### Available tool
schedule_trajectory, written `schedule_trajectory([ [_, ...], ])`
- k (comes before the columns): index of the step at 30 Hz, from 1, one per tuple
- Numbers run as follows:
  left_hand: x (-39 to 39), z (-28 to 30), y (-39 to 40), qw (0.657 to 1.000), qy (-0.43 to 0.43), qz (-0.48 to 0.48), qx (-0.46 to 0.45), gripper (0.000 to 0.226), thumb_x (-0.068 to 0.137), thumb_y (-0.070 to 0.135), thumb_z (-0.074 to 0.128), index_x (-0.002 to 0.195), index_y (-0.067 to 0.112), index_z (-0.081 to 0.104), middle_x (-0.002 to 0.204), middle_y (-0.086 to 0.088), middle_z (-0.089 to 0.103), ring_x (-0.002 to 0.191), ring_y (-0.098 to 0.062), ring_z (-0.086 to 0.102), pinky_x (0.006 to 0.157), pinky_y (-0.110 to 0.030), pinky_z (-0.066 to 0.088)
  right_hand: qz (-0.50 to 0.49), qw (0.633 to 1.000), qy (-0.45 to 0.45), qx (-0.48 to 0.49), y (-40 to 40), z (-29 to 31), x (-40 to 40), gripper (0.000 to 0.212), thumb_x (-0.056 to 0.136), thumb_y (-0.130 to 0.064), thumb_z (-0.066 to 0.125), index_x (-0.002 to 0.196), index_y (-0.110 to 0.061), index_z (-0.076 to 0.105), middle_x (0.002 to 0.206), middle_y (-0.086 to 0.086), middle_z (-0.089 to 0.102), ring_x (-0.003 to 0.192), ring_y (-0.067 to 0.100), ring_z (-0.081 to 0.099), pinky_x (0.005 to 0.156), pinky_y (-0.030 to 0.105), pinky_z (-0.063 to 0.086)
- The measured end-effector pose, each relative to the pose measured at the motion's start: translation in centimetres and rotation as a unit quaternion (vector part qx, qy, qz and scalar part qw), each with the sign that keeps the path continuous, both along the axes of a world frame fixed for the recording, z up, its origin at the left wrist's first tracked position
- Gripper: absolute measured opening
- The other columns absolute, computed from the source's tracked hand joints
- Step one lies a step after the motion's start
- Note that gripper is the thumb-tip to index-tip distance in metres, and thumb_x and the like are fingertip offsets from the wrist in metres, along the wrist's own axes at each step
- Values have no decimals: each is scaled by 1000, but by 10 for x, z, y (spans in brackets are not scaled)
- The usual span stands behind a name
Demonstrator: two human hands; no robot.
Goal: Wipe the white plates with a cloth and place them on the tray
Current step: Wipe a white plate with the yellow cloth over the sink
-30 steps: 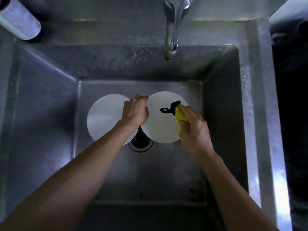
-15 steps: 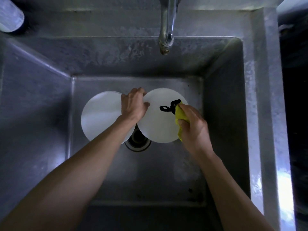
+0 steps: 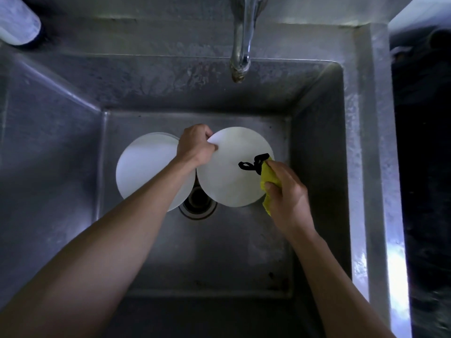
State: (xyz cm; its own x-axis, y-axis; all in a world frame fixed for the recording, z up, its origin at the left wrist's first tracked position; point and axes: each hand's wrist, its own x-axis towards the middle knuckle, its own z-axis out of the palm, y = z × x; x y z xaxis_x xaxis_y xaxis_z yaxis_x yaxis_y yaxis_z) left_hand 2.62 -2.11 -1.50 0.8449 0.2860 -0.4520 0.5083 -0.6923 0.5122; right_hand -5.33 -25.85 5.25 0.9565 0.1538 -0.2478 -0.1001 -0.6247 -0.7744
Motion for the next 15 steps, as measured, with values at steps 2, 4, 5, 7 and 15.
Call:
schedule_trajectory([
  [2,2,4,-3,1000,1,-2,-5,24,81,23,84,87,25,62,87,7,60,86,-19,60,75,-30,49,2,1000,-12,-1,-2,3,-3,50,95,4,56,144,-9,51,139,5,55,126,13,49,99,45,54],
  [4,-2,8,-3,1000,0,4,-16,20,83,20,82,88,22,62,86,7,61,86,-19,61,73,-30,48,8,1000,-20,-5,-4,6,-5,50,94,6,57,142,-8,52,139,7,56,128,20,52,98,47,54],
  [5,-5,11,-3,1000,3,8,-21,18,85,19,80,89,21,63,86,7,61,86,-19,62,73,-30,49,11,1000,-21,-8,-5,8,-7,50,94,6,57,142,-8,53,139,8,56,128,24,53,97,47,55],
  [7,-13,18,-2,999,14,17,-26,13,89,17,74,94,16,62,90,3,62,87,-22,61,72,-31,48,10,1000,-22,-15,-5,12,-10,50,93,6,56,142,-7,53,140,8,55,128,26,53,95,49,55],
  [15,-60,53,-4,981,73,114,-138,20,93,16,61,111,15,55,108,-2,63,96,-24,62,75,-39,55,9,999,-23,-40,-5,32,-31,53,87,10,57,138,-7,57,138,10,58,126,28,55,100,46,51],
])
